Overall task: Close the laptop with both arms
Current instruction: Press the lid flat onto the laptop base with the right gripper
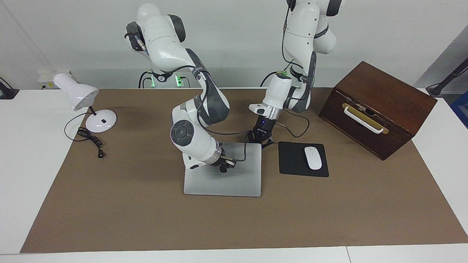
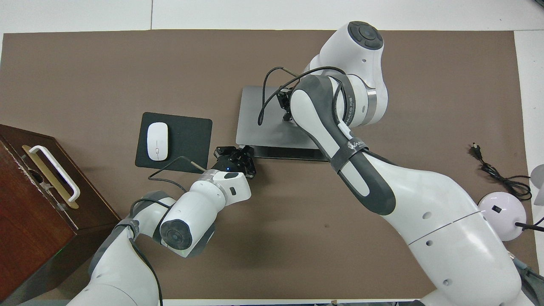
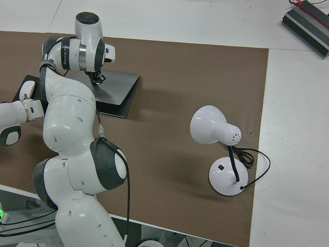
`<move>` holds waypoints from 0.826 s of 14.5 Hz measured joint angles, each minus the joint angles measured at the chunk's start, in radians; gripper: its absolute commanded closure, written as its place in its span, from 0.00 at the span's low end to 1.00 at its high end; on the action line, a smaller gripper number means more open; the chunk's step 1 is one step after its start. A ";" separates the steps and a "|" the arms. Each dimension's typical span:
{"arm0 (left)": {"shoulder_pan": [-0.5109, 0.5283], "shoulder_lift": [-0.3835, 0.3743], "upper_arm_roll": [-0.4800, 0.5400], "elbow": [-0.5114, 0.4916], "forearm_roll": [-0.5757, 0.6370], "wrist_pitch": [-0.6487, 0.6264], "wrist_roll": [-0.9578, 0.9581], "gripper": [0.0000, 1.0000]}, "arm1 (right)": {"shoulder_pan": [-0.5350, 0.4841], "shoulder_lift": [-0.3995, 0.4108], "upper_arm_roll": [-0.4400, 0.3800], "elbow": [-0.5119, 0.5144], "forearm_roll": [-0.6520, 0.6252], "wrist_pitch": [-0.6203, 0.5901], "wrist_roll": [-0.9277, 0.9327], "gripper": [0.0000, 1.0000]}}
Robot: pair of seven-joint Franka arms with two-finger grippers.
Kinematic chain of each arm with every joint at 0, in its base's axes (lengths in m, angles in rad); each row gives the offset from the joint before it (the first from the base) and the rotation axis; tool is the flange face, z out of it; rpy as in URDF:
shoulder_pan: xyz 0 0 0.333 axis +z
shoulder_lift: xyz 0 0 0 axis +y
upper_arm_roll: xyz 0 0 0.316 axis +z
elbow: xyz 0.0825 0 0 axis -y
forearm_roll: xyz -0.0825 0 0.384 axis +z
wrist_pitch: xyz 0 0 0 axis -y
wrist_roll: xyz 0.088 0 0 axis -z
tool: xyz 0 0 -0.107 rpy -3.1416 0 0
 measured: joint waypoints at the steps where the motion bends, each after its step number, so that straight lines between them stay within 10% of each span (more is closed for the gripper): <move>1: 0.001 0.000 0.000 0.000 0.006 0.000 0.000 1.00 | 0.000 0.000 0.000 -0.004 0.001 0.002 0.000 1.00; 12: 0.003 0.000 0.000 0.000 0.010 0.001 0.000 1.00 | 0.009 0.030 0.002 -0.011 0.003 0.076 0.000 1.00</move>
